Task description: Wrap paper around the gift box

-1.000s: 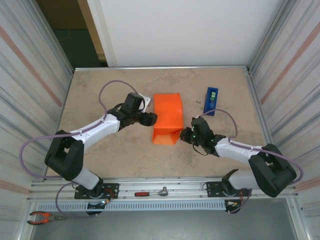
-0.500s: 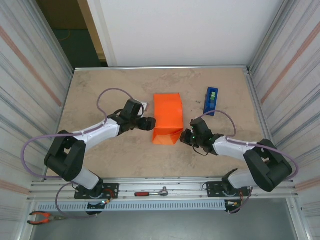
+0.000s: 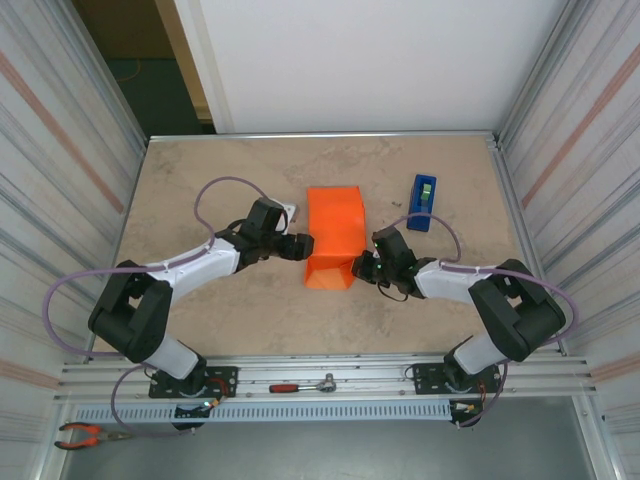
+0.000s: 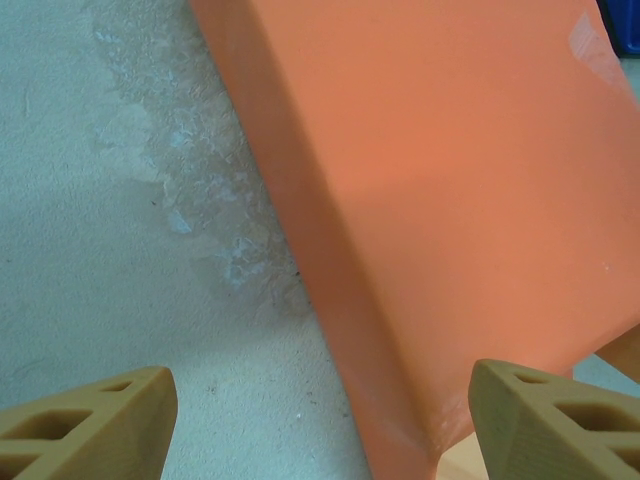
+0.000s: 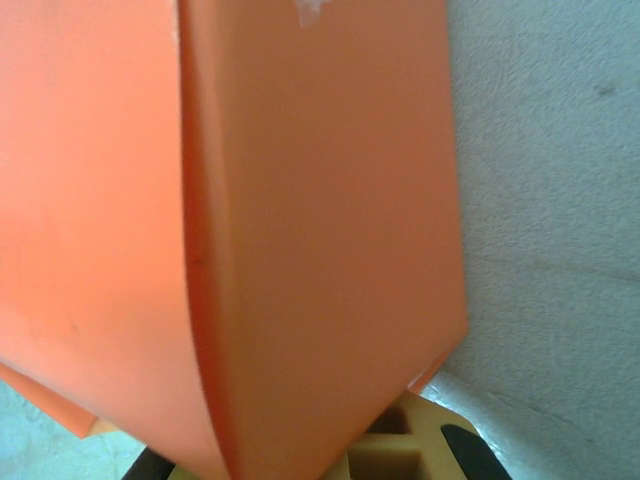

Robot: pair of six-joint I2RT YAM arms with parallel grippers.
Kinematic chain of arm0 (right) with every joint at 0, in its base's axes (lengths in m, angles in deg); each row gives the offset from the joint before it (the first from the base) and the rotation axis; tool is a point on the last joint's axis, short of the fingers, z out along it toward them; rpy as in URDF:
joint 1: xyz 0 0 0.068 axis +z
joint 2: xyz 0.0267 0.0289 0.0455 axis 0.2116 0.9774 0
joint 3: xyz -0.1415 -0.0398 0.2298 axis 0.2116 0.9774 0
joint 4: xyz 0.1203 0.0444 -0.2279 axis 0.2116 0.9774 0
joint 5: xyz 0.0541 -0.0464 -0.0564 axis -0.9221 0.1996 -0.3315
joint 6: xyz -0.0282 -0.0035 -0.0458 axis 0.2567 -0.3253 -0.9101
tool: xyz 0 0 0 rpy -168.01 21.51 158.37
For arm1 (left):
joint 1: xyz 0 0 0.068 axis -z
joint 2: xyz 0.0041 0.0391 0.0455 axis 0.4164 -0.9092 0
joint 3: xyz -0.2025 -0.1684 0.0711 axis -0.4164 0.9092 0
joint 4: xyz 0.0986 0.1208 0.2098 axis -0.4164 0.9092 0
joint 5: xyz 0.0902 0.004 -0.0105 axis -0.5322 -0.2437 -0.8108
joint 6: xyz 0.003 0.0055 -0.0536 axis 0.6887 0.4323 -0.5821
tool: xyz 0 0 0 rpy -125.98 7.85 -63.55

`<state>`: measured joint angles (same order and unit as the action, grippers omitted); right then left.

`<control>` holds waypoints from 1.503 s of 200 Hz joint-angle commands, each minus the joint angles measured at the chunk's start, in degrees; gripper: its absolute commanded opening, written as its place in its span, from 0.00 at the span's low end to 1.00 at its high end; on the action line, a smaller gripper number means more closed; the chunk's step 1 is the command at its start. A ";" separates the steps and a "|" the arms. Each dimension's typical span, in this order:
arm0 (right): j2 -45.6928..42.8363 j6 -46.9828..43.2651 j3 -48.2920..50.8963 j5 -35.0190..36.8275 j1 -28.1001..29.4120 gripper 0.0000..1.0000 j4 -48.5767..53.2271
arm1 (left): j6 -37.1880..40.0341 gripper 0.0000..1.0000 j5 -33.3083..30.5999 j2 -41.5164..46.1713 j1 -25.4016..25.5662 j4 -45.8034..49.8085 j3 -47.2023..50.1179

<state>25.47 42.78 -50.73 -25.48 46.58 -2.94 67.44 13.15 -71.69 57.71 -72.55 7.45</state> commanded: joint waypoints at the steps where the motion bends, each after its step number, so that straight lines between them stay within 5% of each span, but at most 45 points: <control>1: -1.69 -1.18 0.54 -0.69 -0.12 0.00 0.07 | -1.59 0.77 0.26 1.53 -0.20 -1.06 1.77; 182: 3.67 -3.20 0.48 -3.60 1.18 0.00 -3.39 | -24.51 0.81 -1.97 15.04 -0.91 -16.66 22.82; 300: 4.72 -1.89 2.86 -0.97 2.77 0.00 -4.67 | -23.40 0.69 -1.55 13.20 5.14 -21.98 24.43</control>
<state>29.47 41.03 -49.42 -27.43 49.05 -6.75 42.61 13.55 -57.66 60.72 -94.13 33.30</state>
